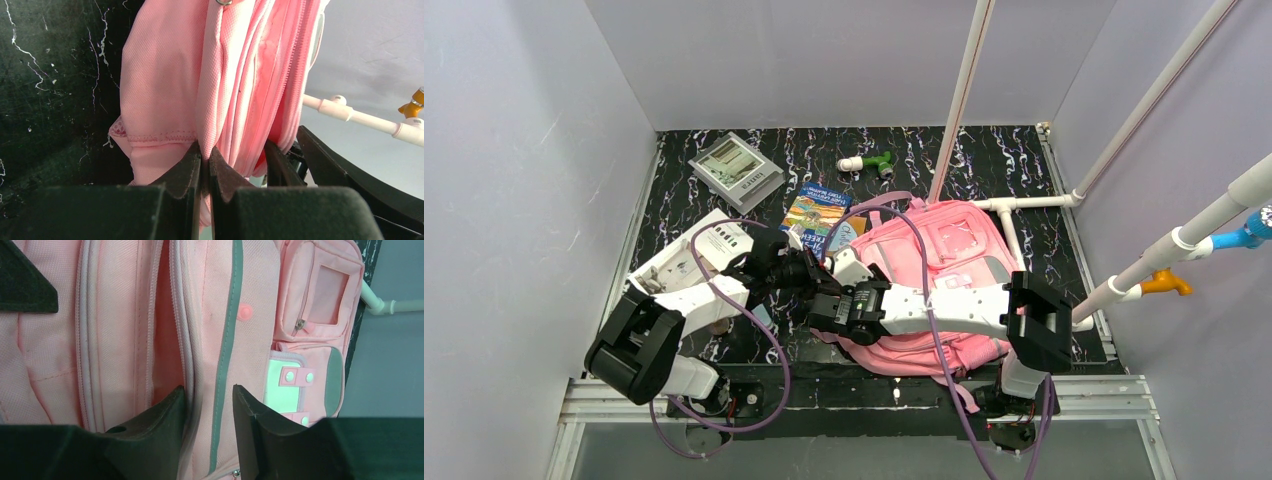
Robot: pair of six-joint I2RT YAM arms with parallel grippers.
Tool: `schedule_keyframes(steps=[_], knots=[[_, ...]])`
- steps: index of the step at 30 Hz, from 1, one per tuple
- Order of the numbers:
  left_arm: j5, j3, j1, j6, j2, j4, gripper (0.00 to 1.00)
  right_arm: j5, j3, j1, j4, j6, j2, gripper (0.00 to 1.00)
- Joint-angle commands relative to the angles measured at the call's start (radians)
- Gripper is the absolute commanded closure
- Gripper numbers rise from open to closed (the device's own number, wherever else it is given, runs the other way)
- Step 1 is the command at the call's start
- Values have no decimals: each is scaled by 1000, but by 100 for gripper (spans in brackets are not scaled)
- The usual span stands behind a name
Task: Pack the student bag
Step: Unzip the student bag at the center of the board.
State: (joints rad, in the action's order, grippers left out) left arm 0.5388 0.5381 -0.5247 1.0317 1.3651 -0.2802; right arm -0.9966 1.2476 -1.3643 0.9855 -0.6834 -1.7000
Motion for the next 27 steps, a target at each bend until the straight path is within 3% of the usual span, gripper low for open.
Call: schedule_keyframes(steps=[1,3,5,9,11,15,22,23,26,27], knots=[[52,29,2,-9,-50,29,100,-85,-23,13,27,-13,-3,53],[53,29,2,-9,-52,30,100,-105,-29,13,27,-13,-16,54],[53,27,2,-9,-53,31,100,-122,-9,13,48,-3,-28,71],[51,27,2,-11,-43,32,100,-127,21,11,83,24,-11,83],[46,29,2,-16,-40,32,100,-160,49,11,158,-6,16,98],[40,25,8,-20,-25,37,100,-177,73,13,206,26,129,99],[62,41,11,-5,-14,38,100,-109,-8,42,16,169,290,99],[73,53,11,-6,-20,43,98,-102,-13,42,4,169,297,99],[59,71,11,-3,-67,73,65,-102,-24,43,-19,173,318,99],[51,74,11,-5,-85,84,59,-99,-27,44,-34,180,327,99]])
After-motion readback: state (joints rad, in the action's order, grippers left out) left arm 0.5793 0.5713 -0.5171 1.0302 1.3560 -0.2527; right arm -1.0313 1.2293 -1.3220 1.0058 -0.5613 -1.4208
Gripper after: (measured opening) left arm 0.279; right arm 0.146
